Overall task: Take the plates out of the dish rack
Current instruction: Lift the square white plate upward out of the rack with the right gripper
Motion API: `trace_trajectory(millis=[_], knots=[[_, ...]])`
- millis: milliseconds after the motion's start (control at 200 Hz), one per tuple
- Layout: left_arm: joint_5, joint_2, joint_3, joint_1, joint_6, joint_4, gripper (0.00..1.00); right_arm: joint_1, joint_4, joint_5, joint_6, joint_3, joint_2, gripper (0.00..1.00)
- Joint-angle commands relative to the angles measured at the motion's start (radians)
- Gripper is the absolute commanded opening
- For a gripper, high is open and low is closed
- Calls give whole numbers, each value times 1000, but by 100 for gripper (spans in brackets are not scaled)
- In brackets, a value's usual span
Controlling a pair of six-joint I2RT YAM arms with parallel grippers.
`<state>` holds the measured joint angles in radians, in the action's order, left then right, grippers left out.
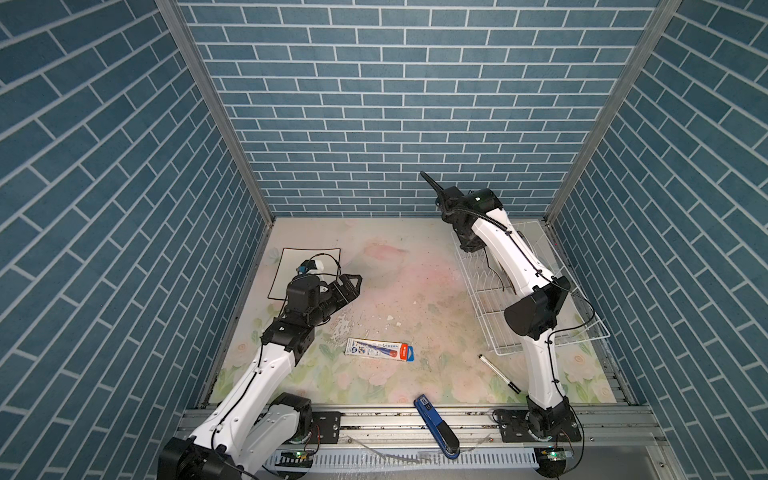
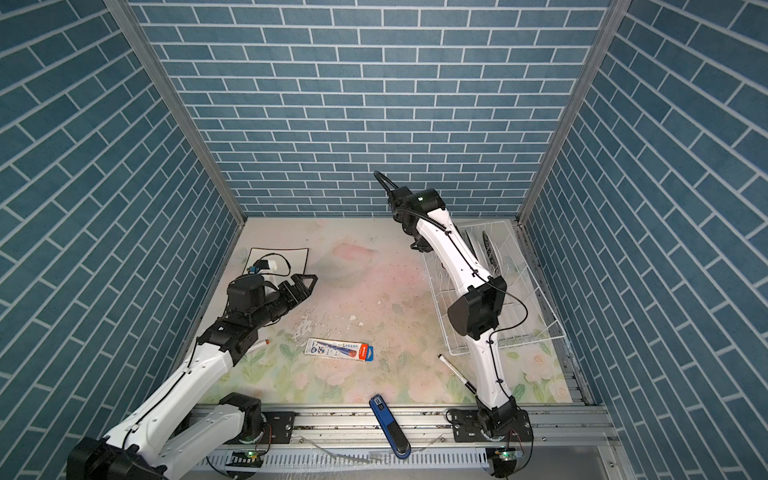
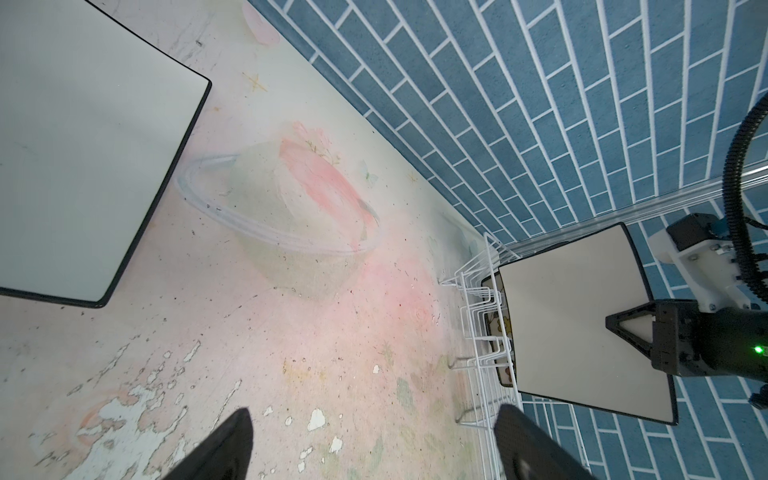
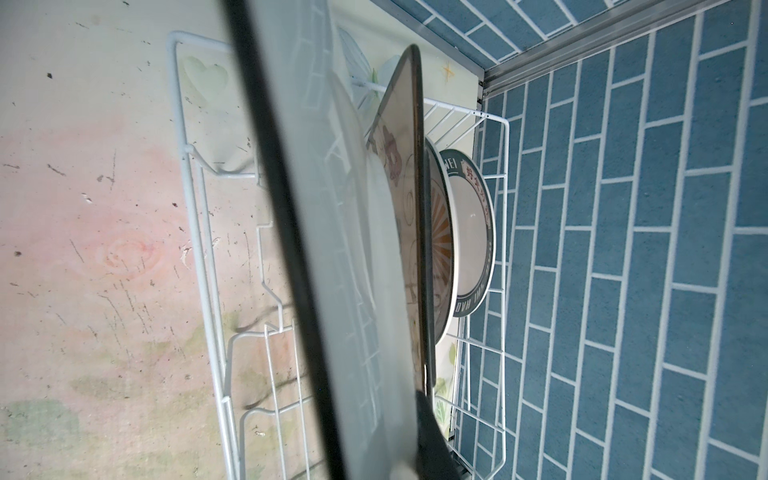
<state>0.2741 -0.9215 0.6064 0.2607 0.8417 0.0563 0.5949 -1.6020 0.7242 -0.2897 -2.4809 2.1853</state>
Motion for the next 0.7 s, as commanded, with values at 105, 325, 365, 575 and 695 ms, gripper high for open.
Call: trace_trajectory(millis=[105, 325, 365, 575, 695], knots=[[-15, 20, -8, 12, -1, 22, 93, 17, -31, 117, 1, -72, -94, 0], [-18, 18, -4, 18, -3, 23, 93, 28, -28, 102, 3, -75, -110, 0], [-18, 19, -4, 20, -3, 23, 93, 28, -24, 92, 3, -75, -114, 0], [-23, 19, -4, 27, 0, 27, 93, 43, -9, 63, 14, -72, -131, 0], [-26, 24, -4, 32, 0, 34, 93, 51, -6, 64, 14, -72, -137, 0]])
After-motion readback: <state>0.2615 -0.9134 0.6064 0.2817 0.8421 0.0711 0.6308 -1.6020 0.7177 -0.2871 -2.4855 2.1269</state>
